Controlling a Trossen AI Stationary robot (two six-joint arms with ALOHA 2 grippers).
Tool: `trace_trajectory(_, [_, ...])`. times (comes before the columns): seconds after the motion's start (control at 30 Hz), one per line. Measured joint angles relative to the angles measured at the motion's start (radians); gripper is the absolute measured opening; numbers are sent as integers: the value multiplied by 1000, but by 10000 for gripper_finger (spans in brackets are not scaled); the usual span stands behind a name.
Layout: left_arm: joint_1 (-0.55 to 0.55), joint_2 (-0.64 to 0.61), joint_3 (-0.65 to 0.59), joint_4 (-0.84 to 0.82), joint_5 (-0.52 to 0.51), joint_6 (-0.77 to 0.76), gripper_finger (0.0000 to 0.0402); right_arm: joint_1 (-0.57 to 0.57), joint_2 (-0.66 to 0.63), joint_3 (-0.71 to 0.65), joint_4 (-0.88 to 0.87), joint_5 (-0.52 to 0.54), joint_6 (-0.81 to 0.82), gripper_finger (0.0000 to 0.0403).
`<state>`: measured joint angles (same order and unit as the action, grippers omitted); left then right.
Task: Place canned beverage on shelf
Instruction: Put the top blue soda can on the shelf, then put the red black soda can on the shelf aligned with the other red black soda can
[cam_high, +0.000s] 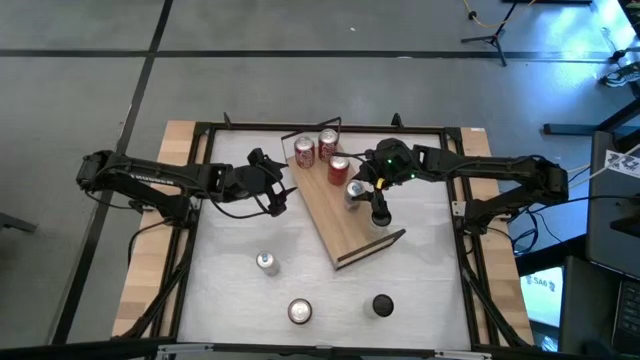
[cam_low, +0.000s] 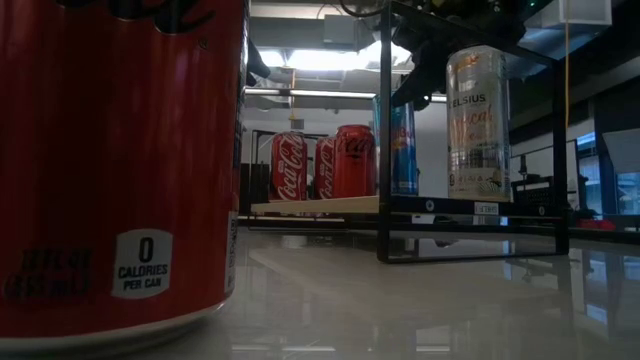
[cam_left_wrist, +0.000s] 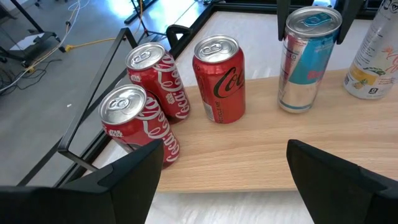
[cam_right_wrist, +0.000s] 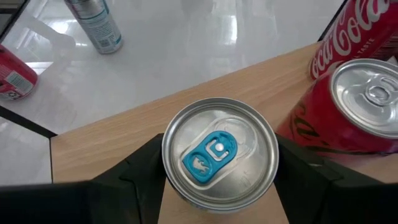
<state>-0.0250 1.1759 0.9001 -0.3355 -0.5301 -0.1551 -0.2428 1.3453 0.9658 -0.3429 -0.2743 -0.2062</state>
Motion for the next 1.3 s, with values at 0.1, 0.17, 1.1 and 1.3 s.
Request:
trace_trajectory(0.1, [0, 0, 0, 0, 0, 0, 329, 0, 0, 0, -1, 12, 1, 237])
trace_trajectory(0.17, [0, 0, 0, 0, 0, 0, 329, 0, 0, 0, -1, 14, 1, 237])
trace_trajectory(1.1, [0, 0, 0, 0, 0, 0, 329, 0, 0, 4, -9, 20, -2, 320])
trace_trajectory(1.3, [0, 0, 0, 0, 1, 0, 329, 0, 0, 60, -67, 34, -9, 321])
